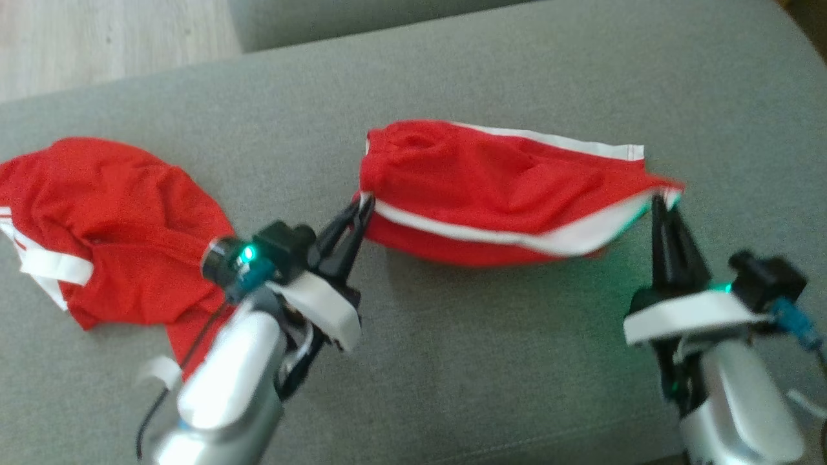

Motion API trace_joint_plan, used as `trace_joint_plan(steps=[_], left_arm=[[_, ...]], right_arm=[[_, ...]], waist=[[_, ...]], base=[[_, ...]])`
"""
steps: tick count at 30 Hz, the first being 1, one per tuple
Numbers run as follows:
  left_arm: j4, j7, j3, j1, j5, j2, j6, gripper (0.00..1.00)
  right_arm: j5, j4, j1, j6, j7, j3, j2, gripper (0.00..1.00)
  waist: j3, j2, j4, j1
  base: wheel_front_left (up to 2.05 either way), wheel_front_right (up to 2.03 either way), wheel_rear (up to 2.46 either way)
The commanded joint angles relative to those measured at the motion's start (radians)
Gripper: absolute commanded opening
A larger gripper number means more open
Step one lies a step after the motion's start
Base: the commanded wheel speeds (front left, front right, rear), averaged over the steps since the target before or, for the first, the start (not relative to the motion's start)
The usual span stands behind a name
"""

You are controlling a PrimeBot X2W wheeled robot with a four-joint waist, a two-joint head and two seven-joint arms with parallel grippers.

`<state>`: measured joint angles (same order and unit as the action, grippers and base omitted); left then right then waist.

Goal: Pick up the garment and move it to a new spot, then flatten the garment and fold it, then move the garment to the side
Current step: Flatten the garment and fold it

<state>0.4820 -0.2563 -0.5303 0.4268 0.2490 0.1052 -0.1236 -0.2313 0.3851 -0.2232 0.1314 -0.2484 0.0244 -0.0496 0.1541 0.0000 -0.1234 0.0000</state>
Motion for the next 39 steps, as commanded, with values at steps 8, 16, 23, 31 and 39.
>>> trace_joint_plan(steps=[8,16,23,31,39], left_arm=[[-0.109,0.008,0.084,0.223,0.044,0.067,-0.005,0.00],[-0.154,0.052,0.158,0.310,0.114,0.077,0.018,0.00],[-0.269,0.100,0.168,0.149,0.201,0.067,0.029,0.00],[-0.456,0.237,0.181,0.122,0.228,0.129,0.052,0.00],[-0.356,0.289,0.195,0.392,0.209,0.175,0.025,0.00]], right_arm=[[0.014,-0.220,-0.244,-0.001,0.093,0.045,-0.095,0.00],[0.006,-0.293,-0.361,-0.001,0.192,0.014,-0.132,0.00],[-0.011,-0.445,-0.202,-0.001,0.278,-0.057,-0.090,0.00],[-0.006,-0.598,-0.152,-0.001,0.432,-0.073,-0.091,0.00],[0.010,-0.437,-0.473,-0.001,0.411,-0.033,-0.144,0.00]], waist=[[-0.100,0.0000,0.001,0.0000],[-0.164,0.0000,0.015,0.0000],[-0.179,0.0000,0.038,0.0000],[-0.096,0.0000,0.052,0.0000],[0.133,0.0000,0.014,0.0000]], base=[[0.00,0.00,0.00],[0.00,0.00,0.00],[0.00,0.00,0.00],[0.00,0.00,0.00],[0.00,0.00,0.00]])
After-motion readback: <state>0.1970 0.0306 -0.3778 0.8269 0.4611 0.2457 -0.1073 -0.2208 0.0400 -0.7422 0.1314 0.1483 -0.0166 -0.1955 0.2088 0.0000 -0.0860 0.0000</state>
